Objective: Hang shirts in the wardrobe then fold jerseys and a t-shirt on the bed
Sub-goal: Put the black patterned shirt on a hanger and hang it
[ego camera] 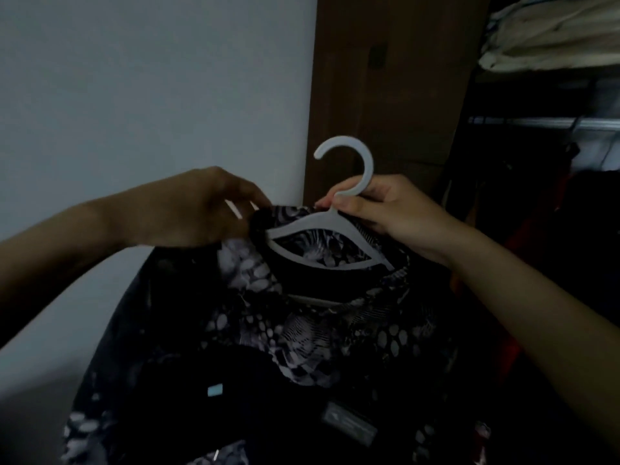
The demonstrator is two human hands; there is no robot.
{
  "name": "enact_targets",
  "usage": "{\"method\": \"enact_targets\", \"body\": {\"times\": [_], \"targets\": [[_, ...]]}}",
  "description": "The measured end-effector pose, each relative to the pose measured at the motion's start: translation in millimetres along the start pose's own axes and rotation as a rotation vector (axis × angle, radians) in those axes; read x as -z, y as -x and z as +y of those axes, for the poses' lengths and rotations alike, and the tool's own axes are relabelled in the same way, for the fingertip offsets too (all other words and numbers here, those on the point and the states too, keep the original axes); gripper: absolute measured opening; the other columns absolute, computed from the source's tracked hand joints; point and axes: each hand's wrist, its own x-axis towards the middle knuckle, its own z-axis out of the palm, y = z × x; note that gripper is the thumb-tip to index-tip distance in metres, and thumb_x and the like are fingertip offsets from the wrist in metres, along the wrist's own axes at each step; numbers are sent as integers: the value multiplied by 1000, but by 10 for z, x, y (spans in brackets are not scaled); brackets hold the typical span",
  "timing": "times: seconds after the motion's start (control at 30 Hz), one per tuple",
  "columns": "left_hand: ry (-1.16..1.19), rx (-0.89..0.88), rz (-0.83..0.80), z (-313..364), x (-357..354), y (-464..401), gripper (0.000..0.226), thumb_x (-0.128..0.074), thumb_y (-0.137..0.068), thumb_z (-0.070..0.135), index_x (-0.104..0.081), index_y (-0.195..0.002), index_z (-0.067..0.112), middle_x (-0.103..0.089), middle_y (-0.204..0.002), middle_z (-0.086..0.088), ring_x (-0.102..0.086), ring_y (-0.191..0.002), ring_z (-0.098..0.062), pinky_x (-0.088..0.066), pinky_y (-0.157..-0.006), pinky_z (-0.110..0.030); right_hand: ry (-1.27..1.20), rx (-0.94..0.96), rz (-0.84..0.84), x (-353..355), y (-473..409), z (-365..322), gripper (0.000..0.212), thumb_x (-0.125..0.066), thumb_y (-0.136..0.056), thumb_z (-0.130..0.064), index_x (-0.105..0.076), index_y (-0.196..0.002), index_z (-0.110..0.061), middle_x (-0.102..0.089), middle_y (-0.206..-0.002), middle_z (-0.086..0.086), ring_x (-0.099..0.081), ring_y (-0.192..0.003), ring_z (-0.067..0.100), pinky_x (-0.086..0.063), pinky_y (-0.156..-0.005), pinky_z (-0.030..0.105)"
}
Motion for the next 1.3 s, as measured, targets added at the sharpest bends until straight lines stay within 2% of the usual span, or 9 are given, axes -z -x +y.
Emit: {"method": "enact_targets", "body": {"times": [0.17,0.23,0.43,0.63,0.77,0.9,1.03,1.13,1.3], "targets": [[154,-29,259,6,-349,98,40,-59,-88,-10,-75,-95,26,-78,-89,9,-73,-82,-9,-58,-77,-26,46,34,-27,-133,-76,-124,19,-63,-97,-19,-72,-106,-5,-74,-92,-6,-69,-87,1,-51,-78,12],[247,-34,305,50,-448,104,41,-53,-91,-12,-76,-91,22,-78,-90,8,-70,-80,-1,-54,-76,-16,63,27,-70,-160,-85,-186,18,-62,-98,-19,-72,-105,-5,-72,-92,-6,-68,-86,1,-52,-78,13],[389,-6,-226,114,-574,72,30,-61,-96,21,-59,-113,45,-75,-92,26,-70,-84,5,-50,-70,-6,113,-53,-33,-57,75,-109,19,-61,-98,-19,-71,-107,-5,-72,-92,-9,-68,-86,-1,-50,-76,12],[514,-88,-66,148,-538,-357,28,-62,-96,17,-67,-124,17,-74,-119,1,-72,-108,-19,-58,-92,-30,309,-426,-78,516,419,-165,44,-64,-86,-61,-63,-120,-35,-64,-121,-18,-62,-109,-1,-51,-96,22],[375,-156,-86,327,-445,-685,22,-66,-94,25,-70,-115,19,-78,-106,1,-75,-97,-17,-60,-88,-31,404,-577,-226,831,949,-170,35,-82,-80,-25,-71,-114,-26,-75,-110,-13,-69,-103,2,-54,-87,15],[345,-289,-195,647,-530,-1024,24,-67,-94,25,-68,-117,17,-77,-110,2,-73,-100,-16,-59,-87,-26,51,-700,-132,839,1456,-250,35,-76,-83,-7,-72,-116,-19,-74,-117,0,-70,-110,18,-53,-98,34],[373,-367,-390,1005,-683,-1387,31,-69,-93,22,-60,-122,15,-75,-112,-6,-73,-103,-24,-60,-88,-40,-401,-688,81,582,1991,-384,40,-72,-75,5,-82,-96,-28,-76,-112,4,-72,-103,20,-57,-91,35],[351,-414,-415,1241,-863,-1665,32,-70,-90,30,-62,-119,22,-76,-111,-1,-74,-102,-20,-58,-89,-41,-485,-642,403,490,2255,-490,19,-72,-83,-14,-81,-98,-22,-76,-109,4,-74,-99,20,-59,-81,29],[391,-464,-316,1612,-1250,-2011,40,-70,-81,56,-65,-114,34,-74,-109,3,-70,-104,-11,-56,-93,-36,-442,-684,665,704,2621,-705,40,-77,-77,-36,-71,-113,-20,-78,-105,-1,-75,-96,15,-57,-77,24]]}}
